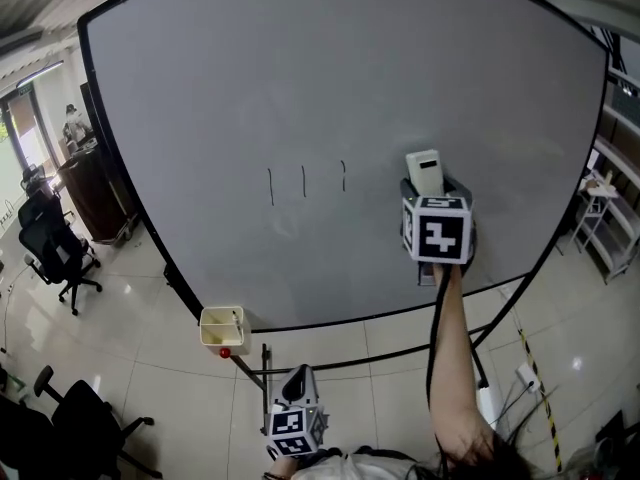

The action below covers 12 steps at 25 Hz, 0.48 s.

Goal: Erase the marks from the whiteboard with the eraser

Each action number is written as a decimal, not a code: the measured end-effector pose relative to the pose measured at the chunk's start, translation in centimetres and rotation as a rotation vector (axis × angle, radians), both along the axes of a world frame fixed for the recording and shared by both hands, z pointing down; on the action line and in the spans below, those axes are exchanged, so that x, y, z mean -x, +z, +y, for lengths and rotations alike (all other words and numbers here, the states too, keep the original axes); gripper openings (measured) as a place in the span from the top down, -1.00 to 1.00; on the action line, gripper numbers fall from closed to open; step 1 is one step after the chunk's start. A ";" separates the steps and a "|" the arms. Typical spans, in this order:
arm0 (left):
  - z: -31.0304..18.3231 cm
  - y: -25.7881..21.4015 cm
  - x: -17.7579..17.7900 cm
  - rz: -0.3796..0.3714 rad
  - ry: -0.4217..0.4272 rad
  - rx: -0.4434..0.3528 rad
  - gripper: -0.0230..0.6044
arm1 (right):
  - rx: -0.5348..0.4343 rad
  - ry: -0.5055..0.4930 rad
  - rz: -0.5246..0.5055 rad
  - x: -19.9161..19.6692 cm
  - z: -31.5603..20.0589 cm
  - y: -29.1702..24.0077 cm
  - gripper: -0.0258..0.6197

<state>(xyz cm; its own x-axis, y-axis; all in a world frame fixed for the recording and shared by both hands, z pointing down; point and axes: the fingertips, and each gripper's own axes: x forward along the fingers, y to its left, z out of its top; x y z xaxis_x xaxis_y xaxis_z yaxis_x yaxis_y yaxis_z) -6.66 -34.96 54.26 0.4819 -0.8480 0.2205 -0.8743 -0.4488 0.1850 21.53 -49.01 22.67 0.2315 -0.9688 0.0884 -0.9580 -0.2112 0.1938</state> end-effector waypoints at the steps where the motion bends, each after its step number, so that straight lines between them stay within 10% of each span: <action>1: -0.1 0.0 0.3 0.001 -0.007 0.001 0.93 | 0.008 0.038 -0.038 -2.2 0.1 0.3 0.03; 7: -0.1 0.5 1.1 -0.001 -0.020 0.013 0.93 | 0.103 0.084 -0.056 -2.0 -1.4 2.9 0.03; 12: -0.3 0.6 0.7 0.001 -0.006 0.022 0.93 | 0.157 -0.021 0.114 7.4 -2.8 3.9 0.03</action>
<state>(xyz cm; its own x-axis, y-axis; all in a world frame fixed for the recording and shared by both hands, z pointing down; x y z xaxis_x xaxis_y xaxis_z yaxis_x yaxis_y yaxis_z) -7.39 -35.29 54.85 0.4772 -0.8459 0.2381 -0.8767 -0.4394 0.1959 14.09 -51.83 26.59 0.2289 -0.9497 0.2137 -0.9319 -0.1504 0.3302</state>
